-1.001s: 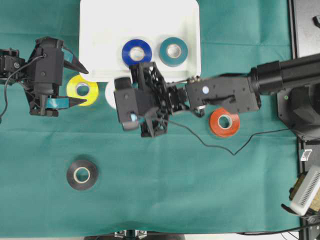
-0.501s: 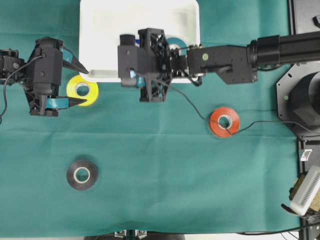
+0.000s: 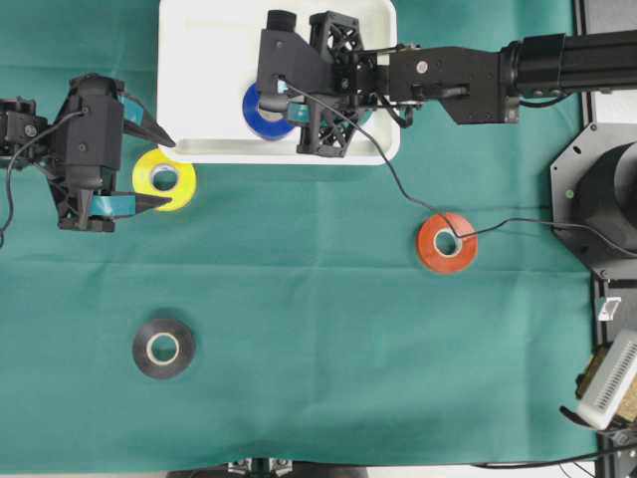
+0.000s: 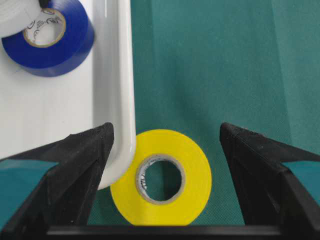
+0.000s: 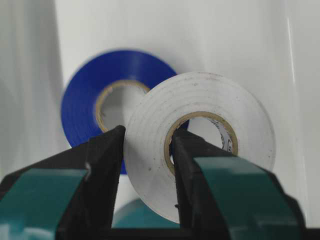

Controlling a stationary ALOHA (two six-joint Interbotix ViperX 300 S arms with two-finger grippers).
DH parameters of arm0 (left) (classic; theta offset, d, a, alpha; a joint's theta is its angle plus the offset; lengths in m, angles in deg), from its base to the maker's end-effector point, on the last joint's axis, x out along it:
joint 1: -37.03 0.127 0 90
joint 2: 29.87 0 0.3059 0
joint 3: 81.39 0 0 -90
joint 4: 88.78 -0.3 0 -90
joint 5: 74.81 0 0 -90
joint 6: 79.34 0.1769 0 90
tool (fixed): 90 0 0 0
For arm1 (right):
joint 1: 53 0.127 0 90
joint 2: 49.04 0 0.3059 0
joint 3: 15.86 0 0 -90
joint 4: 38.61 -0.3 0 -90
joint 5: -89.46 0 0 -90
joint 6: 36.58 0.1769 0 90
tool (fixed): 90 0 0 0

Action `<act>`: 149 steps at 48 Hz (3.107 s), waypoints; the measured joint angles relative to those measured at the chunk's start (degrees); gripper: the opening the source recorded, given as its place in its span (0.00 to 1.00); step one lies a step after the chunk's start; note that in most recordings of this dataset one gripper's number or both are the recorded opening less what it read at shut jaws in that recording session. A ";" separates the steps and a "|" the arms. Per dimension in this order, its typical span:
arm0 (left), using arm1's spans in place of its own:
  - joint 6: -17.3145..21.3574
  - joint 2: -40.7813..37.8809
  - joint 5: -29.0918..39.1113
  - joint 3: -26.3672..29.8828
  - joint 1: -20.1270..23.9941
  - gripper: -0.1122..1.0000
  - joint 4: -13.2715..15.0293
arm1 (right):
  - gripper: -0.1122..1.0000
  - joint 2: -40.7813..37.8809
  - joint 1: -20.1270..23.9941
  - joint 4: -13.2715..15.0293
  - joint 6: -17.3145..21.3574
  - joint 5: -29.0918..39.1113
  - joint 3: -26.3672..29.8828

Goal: Put the tape alternately from left to right into the white case.
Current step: 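Lift the white roll and carry it into the white tray, then lower the white roll into the tray beside the teal roll, then open the right gripper and withdraw it toward the red roll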

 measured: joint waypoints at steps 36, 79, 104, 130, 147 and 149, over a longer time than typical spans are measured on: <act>0.00 0.00 0.00 -0.09 0.00 0.86 0.00 | 0.35 6.77 -5.36 0.00 0.00 -3.69 -8.35; 0.00 -0.09 0.00 0.00 0.00 0.86 0.00 | 0.85 6.77 -8.79 0.00 0.09 -6.77 -10.72; 0.00 0.00 0.00 -0.09 0.00 0.86 0.00 | 0.83 9.32 -4.83 -0.09 0.97 -7.73 -10.90; 0.00 -0.09 0.00 -0.09 -0.09 0.86 0.09 | 0.83 13.45 9.58 0.00 0.97 -8.00 -11.43; 0.00 -0.09 0.00 -0.09 -0.09 0.86 0.00 | 0.83 14.24 12.92 -0.09 1.05 -17.14 -14.77; 0.00 0.00 0.00 0.00 0.00 0.86 0.00 | 0.83 14.68 12.92 -0.09 1.05 -17.75 -15.29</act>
